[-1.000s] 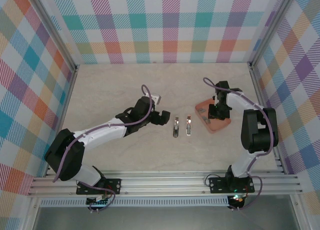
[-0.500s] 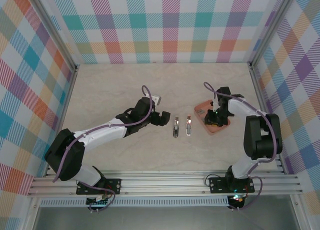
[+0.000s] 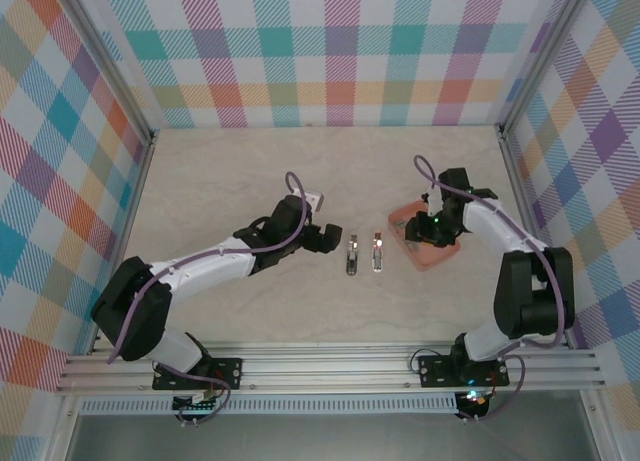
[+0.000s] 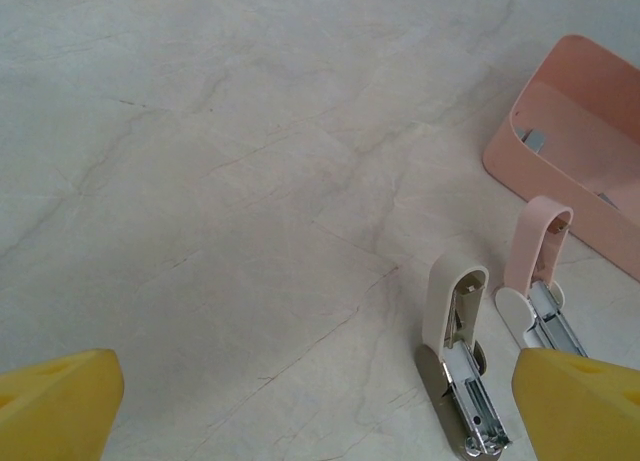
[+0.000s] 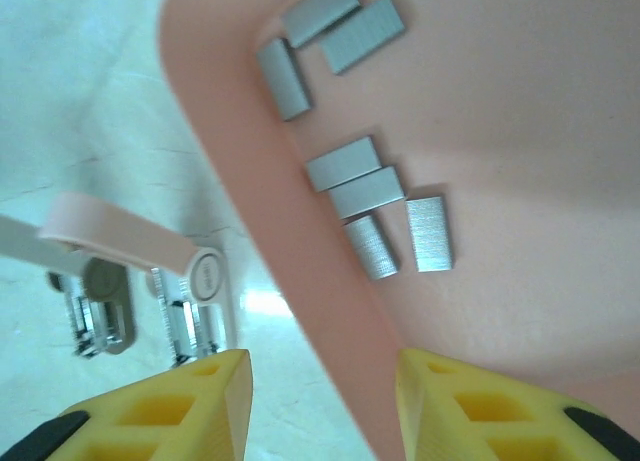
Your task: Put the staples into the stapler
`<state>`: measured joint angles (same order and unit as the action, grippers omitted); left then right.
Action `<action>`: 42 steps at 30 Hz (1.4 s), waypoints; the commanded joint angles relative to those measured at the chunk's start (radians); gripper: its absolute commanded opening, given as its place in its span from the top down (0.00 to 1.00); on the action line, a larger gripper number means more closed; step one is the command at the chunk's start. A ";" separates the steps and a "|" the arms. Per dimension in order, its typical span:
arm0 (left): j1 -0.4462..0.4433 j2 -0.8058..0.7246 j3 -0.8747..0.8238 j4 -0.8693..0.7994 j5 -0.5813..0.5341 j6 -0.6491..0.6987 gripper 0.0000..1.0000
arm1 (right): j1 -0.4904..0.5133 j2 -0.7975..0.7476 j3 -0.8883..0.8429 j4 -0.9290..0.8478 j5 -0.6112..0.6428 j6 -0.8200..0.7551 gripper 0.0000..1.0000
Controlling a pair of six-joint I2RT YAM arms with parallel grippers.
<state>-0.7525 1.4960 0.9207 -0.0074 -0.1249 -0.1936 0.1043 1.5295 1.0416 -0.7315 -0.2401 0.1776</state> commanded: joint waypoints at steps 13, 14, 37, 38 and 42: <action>-0.017 0.003 -0.018 0.052 0.004 -0.012 0.00 | 0.032 0.031 -0.068 -0.035 -0.028 0.062 0.57; -0.016 0.001 -0.022 0.054 0.004 -0.014 0.00 | 0.034 0.037 -0.069 -0.032 -0.029 0.063 0.58; -0.021 -0.026 -0.085 0.108 0.022 -0.014 0.00 | 0.067 0.023 -0.128 0.064 -0.002 0.213 0.86; -0.021 -0.032 -0.090 0.110 0.020 -0.010 0.00 | 0.070 0.020 -0.130 0.068 0.001 0.224 0.87; -0.023 -0.041 -0.100 0.107 0.016 0.003 0.00 | 0.090 0.008 -0.138 0.103 0.016 0.264 0.87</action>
<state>-0.7589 1.4895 0.8330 0.0673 -0.1066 -0.1967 0.1741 1.5589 0.9222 -0.6579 -0.2375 0.3859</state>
